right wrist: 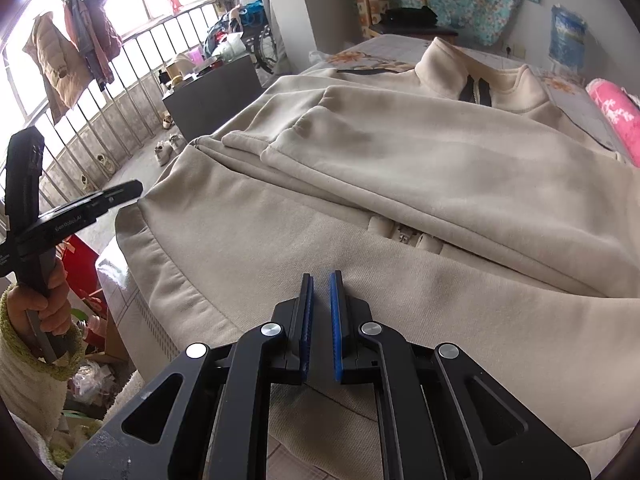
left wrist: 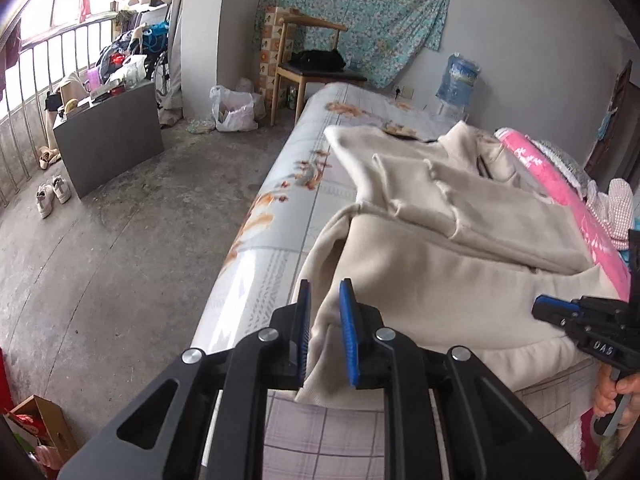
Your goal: Fold large clothes
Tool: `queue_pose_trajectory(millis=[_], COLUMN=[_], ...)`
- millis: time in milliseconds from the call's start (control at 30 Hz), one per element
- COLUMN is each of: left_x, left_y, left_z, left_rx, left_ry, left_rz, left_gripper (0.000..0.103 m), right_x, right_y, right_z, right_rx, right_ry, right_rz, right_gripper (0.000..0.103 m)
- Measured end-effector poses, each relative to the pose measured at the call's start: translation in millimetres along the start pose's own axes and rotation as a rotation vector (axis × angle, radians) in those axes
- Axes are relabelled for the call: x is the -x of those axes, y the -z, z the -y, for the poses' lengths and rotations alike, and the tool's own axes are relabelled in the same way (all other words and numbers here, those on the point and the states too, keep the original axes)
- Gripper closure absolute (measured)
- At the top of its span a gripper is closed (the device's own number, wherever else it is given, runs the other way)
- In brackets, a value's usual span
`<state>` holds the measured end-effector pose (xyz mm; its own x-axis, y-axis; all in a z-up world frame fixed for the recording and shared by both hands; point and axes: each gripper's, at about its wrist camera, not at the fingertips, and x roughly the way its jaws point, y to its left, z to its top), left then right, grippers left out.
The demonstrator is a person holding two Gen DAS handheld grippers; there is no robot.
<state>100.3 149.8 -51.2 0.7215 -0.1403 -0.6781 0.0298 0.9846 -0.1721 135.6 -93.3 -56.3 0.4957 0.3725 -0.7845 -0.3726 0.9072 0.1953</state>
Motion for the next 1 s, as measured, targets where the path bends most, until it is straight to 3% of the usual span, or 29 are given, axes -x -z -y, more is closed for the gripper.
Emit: queue_pose_trajectory(millis=[67,167,200,267,400,500,567,700,767,900,1000], left_x=[2,-13,-23,-45,-42,-26,-18,-29,-44,-50,-53], left_y=[-8,-14,-14,-10,-16,-20,-17,0,12,18,13], left_z=[8,22,27,30,21,24,42,97,121,138,135], left_rx=[-0.006,-0.022,-0.030,-0.048,0.001,0.023,-0.009,-0.132,-0.184,-0.234,-0.197], left_ry=[0.069,0.158,0.152,0.053,-0.037,0.026,0.108,0.226,0.219,0.158,0.174], left_rz=[0.014,-0.037,-0.062,-0.126,-0.086,-0.047,-0.039,-0.119,-0.172,-0.148,-0.172], left_gripper=[0.088,0.088,0.088,0.088,0.088,0.088,0.085,0.083,0.083,0.083,0.083], right_x=[0,0,0,0,-1,-2,-2,-3,-3,-1,19], right_y=[0,0,0,0,-2,-1,-1,-3,-4,-7,-9], right_z=[0,-1,0,1,1,2,3,8,11,24,41], right_rx=[0.001,-0.005,-0.010,-0.017,-0.020,-0.028,-0.043,-0.081,-0.095,-0.135,-0.179], right_ry=[0.002,0.001,-0.002,-0.007,-0.009,-0.014,-0.022,-0.048,-0.059,-0.087,0.052], right_rz=[0.001,0.006,0.007,0.006,0.005,0.013,0.015,0.010,0.009,0.012,0.066], right_gripper=[0.097,0.097,0.097,0.097,0.097,0.097,0.097,0.097,0.098,0.103,0.094])
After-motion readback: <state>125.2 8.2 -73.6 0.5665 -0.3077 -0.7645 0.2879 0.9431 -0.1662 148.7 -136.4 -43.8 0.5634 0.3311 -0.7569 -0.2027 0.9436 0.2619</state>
